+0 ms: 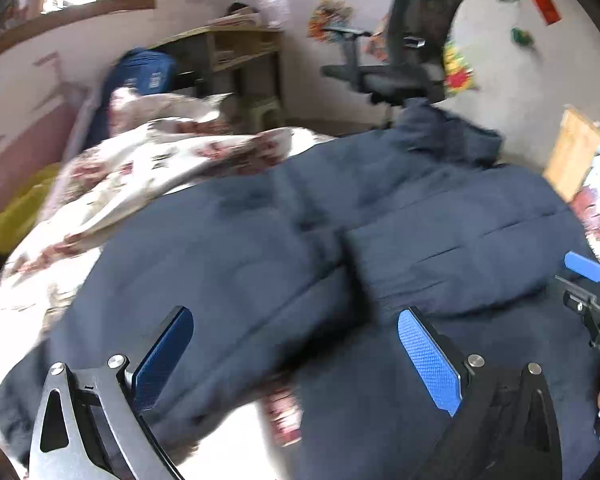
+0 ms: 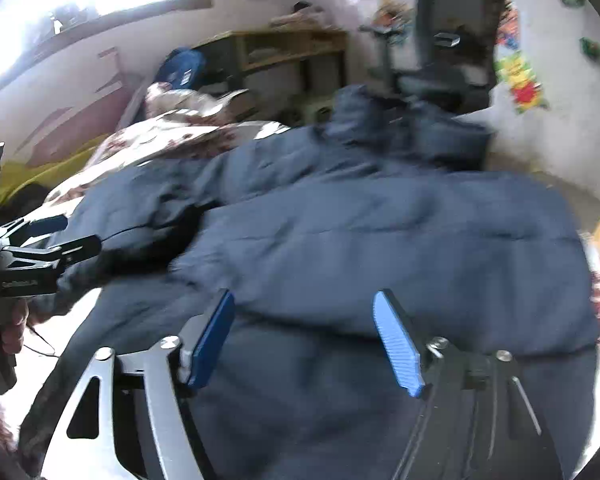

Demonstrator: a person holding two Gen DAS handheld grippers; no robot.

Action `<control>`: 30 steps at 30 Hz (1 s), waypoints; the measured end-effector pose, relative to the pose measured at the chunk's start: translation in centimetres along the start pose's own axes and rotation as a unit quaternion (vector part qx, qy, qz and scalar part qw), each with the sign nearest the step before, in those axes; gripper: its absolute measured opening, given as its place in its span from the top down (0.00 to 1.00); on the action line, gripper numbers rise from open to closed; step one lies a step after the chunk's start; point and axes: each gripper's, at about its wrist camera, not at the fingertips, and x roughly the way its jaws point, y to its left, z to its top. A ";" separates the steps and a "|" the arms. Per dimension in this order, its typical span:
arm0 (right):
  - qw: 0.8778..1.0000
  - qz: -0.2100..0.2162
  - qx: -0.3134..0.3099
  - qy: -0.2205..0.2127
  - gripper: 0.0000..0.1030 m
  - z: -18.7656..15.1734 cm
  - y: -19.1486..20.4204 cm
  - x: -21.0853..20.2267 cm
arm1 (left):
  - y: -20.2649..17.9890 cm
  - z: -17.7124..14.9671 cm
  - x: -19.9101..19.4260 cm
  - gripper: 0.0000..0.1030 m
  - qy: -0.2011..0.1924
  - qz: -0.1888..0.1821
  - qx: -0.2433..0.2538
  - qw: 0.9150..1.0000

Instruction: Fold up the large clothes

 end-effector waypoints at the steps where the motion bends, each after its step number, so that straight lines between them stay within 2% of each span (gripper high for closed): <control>1: 1.000 -0.020 0.002 -0.001 0.28 0.4 -1.7 0.1 | -0.7 0.3 0.4 0.00 0.000 -0.009 0.003 1.000; 2: 0.999 -0.043 0.005 0.000 0.27 0.4 -3.4 -0.1 | -1.9 0.8 1.0 0.00 0.000 -0.017 0.011 1.000; 4: 0.996 -0.086 0.011 -0.001 0.27 0.7 -6.5 0.0 | -3.8 1.4 2.1 0.00 0.000 -0.006 0.031 1.000; 7: 0.988 -0.149 0.027 -0.005 0.26 1.2 -11.2 0.2 | -6.9 2.1 4.8 0.00 0.016 0.037 0.072 0.997; 10: 0.983 -0.176 0.058 -0.001 0.26 2.0 -15.1 1.5 | -9.0 2.0 7.6 0.00 0.046 0.077 0.103 0.991; 15: 0.981 -0.161 0.101 0.037 0.26 0.7 -18.2 5.6 | -10.9 1.1 10.5 0.00 0.070 0.114 0.148 0.980; 16: 0.982 -0.154 0.103 0.046 0.20 -0.1 -18.3 6.4 | -11.3 0.8 10.7 0.00 0.069 0.123 0.161 0.977; 17: 0.982 -0.149 0.104 0.043 0.17 -0.9 -18.3 6.9 | -11.8 0.5 10.8 0.00 0.065 0.132 0.174 0.974; 21: 0.983 -0.148 0.111 -0.014 0.13 -2.8 -17.9 7.1 | -13.0 -0.2 11.0 0.00 0.042 0.158 0.208 0.964; 26: 0.982 -0.144 0.116 -0.035 0.11 -3.7 -17.9 7.2 | -12.2 -0.2 11.3 0.00 0.046 0.138 0.186 0.972; 30: 0.982 -0.142 0.118 -0.041 0.11 -3.8 -18.1 7.1 | -12.3 -0.4 11.4 0.00 0.041 0.142 0.186 0.971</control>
